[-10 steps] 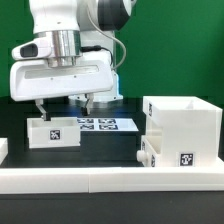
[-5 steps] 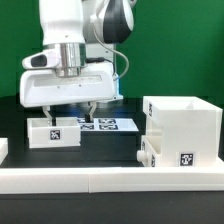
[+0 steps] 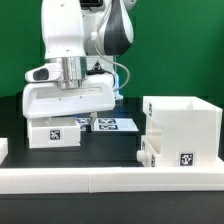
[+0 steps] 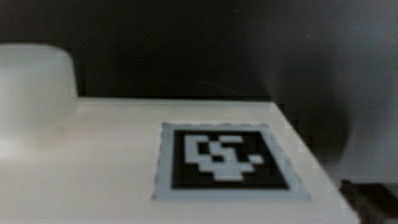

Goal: Assemble drawer

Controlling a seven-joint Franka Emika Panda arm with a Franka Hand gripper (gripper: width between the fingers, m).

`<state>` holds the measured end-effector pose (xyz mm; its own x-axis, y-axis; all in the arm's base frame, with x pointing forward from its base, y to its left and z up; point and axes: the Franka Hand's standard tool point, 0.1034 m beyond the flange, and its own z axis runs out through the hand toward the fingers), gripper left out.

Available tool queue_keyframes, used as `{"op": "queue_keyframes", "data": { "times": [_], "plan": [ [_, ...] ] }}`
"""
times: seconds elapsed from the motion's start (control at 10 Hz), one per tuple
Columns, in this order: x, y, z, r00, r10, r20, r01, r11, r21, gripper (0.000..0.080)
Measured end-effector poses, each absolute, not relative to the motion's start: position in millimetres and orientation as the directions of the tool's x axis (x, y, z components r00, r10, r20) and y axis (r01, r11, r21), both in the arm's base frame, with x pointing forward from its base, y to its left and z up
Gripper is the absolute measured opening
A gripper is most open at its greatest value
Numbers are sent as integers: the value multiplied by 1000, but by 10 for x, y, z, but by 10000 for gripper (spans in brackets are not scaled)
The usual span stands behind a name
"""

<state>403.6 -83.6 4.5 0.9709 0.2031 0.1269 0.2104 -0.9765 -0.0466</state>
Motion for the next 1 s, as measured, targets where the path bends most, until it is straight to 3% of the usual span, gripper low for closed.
{"op": "queue_keyframes", "data": {
  "times": [0.2, 0.3, 0.4, 0.5, 0.6, 1.0],
  "plan": [
    [4043, -804, 45, 969, 210, 127, 217, -975, -47, 401],
    [4047, -785, 46, 968, 214, 127, 222, -974, -47, 401],
    [4052, -758, 46, 967, 220, 127, 228, -973, -47, 146],
    [4056, -744, 47, 966, 223, 127, 231, -972, -47, 146],
    [4076, -716, 67, 965, 226, 130, 233, -971, -46, 47],
    [4284, -558, 229, 953, 273, 130, 281, -958, -48, 41]
  ]
}}
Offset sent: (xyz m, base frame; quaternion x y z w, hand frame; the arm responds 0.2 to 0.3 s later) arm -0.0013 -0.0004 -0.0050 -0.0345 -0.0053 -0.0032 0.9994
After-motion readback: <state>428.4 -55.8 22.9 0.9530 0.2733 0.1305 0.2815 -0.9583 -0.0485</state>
